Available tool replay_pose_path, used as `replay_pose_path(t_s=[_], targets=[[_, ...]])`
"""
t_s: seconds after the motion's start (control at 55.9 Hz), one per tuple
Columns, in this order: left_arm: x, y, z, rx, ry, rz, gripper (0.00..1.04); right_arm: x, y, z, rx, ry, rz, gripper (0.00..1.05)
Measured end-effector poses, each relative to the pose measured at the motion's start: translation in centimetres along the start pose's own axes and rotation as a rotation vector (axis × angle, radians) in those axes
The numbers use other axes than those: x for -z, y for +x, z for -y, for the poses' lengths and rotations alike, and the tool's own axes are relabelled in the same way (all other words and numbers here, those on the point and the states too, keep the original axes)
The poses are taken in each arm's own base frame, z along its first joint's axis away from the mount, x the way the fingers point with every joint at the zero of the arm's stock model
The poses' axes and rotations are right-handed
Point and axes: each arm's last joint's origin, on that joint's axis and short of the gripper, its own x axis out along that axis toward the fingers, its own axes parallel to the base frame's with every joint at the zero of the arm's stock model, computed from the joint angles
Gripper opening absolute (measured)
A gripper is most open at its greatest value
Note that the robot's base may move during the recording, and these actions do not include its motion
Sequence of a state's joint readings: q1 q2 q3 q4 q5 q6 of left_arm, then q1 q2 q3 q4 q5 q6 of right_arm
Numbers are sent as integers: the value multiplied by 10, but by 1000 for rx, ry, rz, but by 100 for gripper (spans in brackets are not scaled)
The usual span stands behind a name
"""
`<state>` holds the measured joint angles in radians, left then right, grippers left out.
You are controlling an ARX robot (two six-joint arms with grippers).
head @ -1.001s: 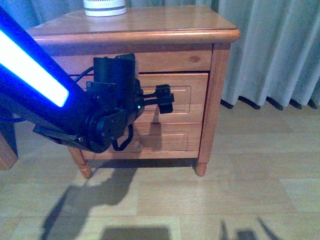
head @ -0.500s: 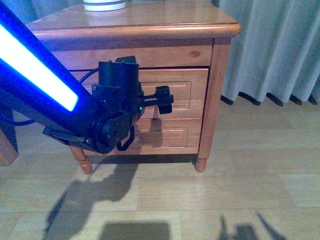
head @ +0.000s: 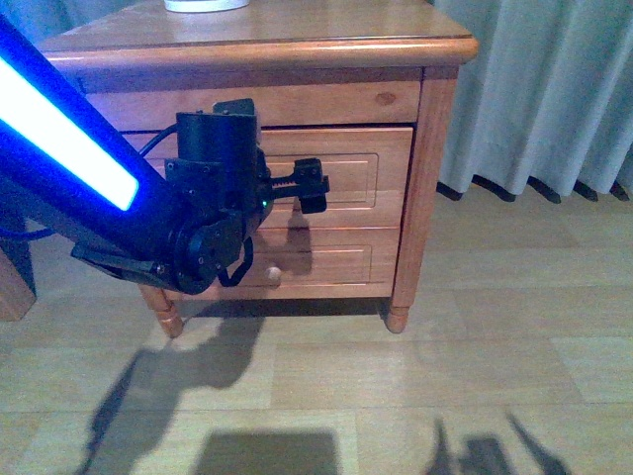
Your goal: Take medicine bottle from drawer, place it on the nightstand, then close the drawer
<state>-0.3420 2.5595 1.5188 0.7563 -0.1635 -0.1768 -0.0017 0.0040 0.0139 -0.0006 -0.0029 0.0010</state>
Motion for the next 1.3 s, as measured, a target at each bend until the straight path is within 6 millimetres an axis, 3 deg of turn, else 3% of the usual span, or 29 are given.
replay_pose_path(t_s=[0.483, 0.894, 1.126, 1.305], targets=[[4, 1, -1, 8, 20, 14, 98, 0, 0, 0, -1, 0, 0, 98], [4, 2, -9, -9, 27, 12, 30, 0, 0, 0, 0, 0, 0, 98], [9, -3, -10, -12, 28, 16, 26, 0, 0, 0, 0, 0, 0, 98], [20, -32, -8, -14, 14, 4, 26, 0, 0, 0, 0, 0, 0, 98]])
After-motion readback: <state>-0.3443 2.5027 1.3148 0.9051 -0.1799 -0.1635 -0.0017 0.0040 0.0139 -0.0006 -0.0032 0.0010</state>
